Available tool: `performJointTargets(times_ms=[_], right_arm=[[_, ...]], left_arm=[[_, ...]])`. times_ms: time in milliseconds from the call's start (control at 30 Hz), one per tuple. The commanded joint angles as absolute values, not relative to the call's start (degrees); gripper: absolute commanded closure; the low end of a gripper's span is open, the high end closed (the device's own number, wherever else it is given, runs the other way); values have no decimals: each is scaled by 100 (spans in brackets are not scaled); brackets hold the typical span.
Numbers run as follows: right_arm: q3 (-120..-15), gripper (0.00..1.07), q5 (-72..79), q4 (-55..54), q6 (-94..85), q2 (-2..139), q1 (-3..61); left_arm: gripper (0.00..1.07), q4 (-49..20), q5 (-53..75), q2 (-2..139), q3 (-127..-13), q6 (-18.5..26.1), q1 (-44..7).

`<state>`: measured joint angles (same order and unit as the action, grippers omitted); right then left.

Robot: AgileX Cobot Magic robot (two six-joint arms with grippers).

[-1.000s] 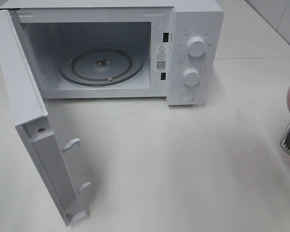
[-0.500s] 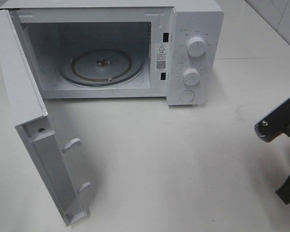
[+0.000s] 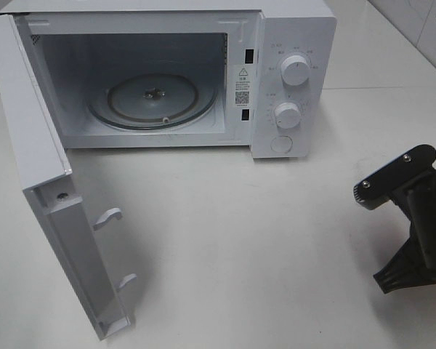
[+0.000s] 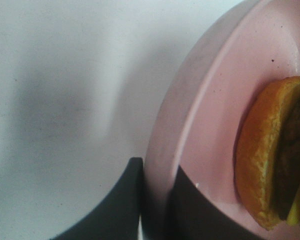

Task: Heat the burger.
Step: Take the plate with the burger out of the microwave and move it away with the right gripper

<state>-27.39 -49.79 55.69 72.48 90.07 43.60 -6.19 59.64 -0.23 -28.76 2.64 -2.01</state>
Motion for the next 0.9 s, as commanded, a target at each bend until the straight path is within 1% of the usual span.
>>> performJointTargets(times_ms=[33, 100, 167, 267, 467, 533, 733, 800, 833, 867, 900], right_arm=[[-2785, 103, -5271, 5942, 7448, 9368, 4314], [-2785, 103, -5220, 5953, 7448, 9454, 4240], [-2785, 102, -4876, 5976, 7460, 9729, 3902], [-2785, 102, -4778, 5999, 7477, 9780, 3839], [-2785, 101, -4538, 6211, 7729, 10038, 3461], [-2785, 99, -4544, 6297, 7758, 10210, 3243], [-2785, 95, -4538, 6320, 7764, 10365, 3157], [-2802, 83, -4463, 6314, 7660, 10342, 3157], [-2802, 83, -4463, 6314, 7660, 10342, 3157], [-2830, 80, -4463, 6257, 7552, 10342, 3157], [-2922, 72, -4492, 6005, 7133, 10342, 3157]], left_arm=[[7, -630, 5947, -138, -2871, 269, -183], [7, -630, 5947, -138, -2871, 269, -183], [7, -630, 5947, -138, -2871, 269, -183], [7, -630, 5947, -138, -2871, 269, -183], [7, -630, 5947, -138, -2871, 269, -183], [7, -630, 5947, -138, -2871, 269, -183], [7, -630, 5947, -138, -2871, 269, -183], [7, -630, 5947, -138, -2871, 269, -183], [7, -630, 5947, -138, -2871, 269, -183], [7, -630, 5947, -138, -2871, 269, -183], [7, -630, 5947, -138, -2871, 269, -183]])
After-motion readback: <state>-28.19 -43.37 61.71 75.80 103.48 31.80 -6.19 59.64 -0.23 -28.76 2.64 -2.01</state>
